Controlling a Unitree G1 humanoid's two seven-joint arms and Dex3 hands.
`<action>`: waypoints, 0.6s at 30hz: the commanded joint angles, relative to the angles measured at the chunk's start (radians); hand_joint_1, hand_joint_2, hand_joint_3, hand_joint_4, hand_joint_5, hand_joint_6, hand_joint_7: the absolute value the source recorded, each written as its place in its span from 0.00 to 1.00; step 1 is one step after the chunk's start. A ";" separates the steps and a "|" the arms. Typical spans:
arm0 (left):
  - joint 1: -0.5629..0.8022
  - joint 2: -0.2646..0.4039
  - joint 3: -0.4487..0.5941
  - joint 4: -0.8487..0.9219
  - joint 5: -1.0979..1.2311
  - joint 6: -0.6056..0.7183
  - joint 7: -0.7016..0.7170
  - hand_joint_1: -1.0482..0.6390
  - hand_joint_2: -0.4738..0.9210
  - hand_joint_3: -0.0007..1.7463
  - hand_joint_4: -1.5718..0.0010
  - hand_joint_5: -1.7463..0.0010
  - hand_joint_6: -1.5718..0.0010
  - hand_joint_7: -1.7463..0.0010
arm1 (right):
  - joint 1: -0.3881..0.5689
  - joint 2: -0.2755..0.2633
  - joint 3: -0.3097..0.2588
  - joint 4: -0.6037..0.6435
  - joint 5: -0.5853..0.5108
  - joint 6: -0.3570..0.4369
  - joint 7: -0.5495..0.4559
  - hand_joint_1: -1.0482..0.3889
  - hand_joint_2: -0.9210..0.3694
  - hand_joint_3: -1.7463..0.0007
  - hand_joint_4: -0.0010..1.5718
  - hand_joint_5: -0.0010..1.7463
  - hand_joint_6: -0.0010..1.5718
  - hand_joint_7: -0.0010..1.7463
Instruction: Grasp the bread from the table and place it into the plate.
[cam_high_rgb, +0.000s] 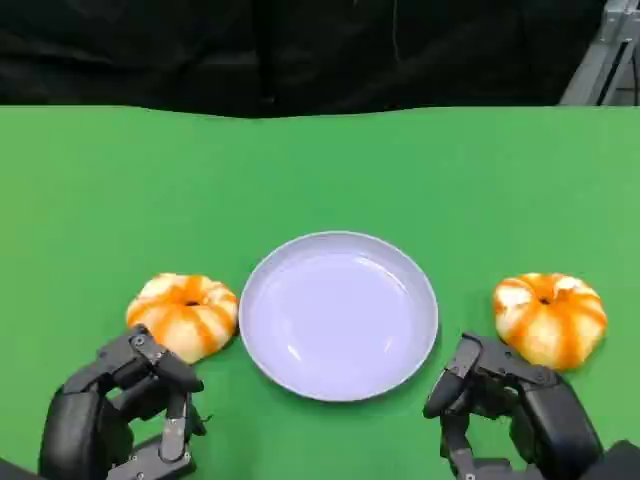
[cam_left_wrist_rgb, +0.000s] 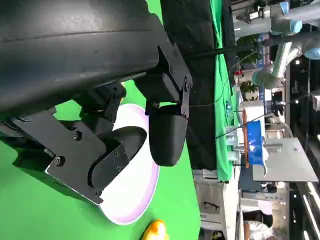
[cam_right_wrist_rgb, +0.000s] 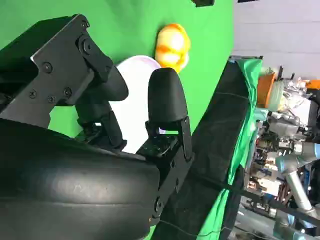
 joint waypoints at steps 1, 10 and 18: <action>-0.019 0.035 0.025 -0.014 0.019 -0.013 0.003 0.56 0.69 0.68 0.48 0.05 0.49 0.21 | -0.004 0.009 0.006 0.004 0.017 -0.009 -0.008 0.79 0.43 0.19 0.51 0.97 0.45 0.87; -0.059 0.108 0.018 -0.080 0.193 0.062 0.035 0.51 0.73 0.57 0.58 0.23 0.58 0.44 | -0.007 0.006 0.004 0.005 0.035 0.007 0.001 0.79 0.40 0.22 0.50 0.99 0.44 0.87; -0.108 0.210 0.011 -0.173 0.433 0.150 0.047 0.44 0.89 0.26 0.72 0.40 0.64 0.75 | -0.012 -0.003 0.016 0.023 0.011 -0.036 -0.006 0.80 0.41 0.21 0.50 0.99 0.45 0.87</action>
